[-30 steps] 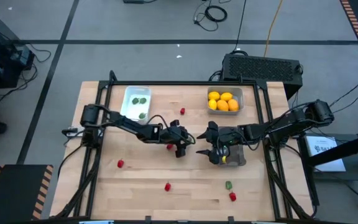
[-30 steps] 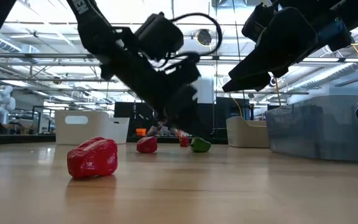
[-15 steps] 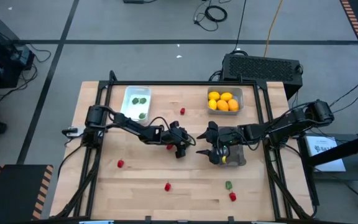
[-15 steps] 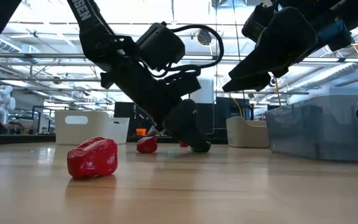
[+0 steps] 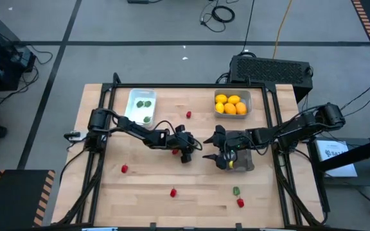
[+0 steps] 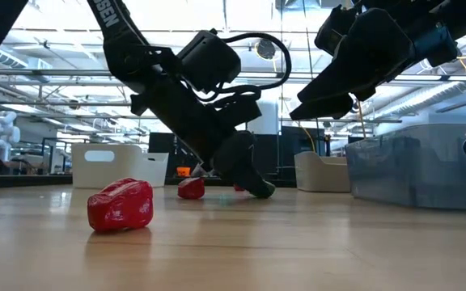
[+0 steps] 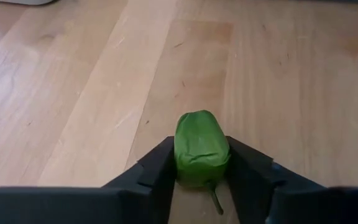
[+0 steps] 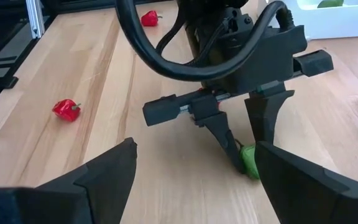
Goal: Sort produce into baskets
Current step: Put the green chili pepper into the white bin
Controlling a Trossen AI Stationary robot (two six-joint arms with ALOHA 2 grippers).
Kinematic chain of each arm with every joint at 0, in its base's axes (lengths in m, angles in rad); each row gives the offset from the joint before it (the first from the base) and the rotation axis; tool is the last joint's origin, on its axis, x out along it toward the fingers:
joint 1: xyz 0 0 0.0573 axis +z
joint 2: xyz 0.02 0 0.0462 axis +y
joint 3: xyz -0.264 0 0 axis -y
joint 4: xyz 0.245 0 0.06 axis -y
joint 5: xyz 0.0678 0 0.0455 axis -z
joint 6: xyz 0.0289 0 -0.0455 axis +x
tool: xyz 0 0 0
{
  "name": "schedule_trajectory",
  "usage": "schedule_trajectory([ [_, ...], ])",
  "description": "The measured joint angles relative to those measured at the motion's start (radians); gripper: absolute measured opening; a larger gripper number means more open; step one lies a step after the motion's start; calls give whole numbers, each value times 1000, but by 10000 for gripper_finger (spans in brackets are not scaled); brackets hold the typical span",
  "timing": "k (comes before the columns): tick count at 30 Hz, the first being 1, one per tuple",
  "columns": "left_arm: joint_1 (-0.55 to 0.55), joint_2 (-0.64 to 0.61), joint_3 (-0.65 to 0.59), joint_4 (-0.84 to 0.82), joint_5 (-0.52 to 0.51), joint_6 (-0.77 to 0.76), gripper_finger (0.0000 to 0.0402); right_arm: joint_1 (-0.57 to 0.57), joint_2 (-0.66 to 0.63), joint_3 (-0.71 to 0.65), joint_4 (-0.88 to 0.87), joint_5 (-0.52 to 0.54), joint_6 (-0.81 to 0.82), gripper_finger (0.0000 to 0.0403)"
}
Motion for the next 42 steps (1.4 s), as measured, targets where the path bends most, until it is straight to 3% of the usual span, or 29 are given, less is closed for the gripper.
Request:
schedule_trajectory([
  [5, 1, -42, 0, -37, 0, 3, 102, 0, 0, 0, 0, 0, 26, 313],
  [10, 9, -180, 0, -158, -21, 54, 106, 17, 0, 0, 0, 0, 31, 313],
  [18, 21, -468, 1, -527, -303, 98, 109, 47, 0, 0, 4, 3, 68, 313],
  [21, 42, -566, 1, -698, -363, 70, 109, 65, 0, 0, 15, 3, 78, 313],
  [30, 193, -731, 0, -1095, -367, -107, 109, 85, 0, 0, 125, 3, 83, 313],
  [35, 267, -739, -1, -1181, -330, -114, 109, 85, 0, 0, 160, 19, 86, 313],
  [42, 304, -732, 0, -1170, -310, -91, 111, 85, 0, 0, 159, 116, 131, 313],
])
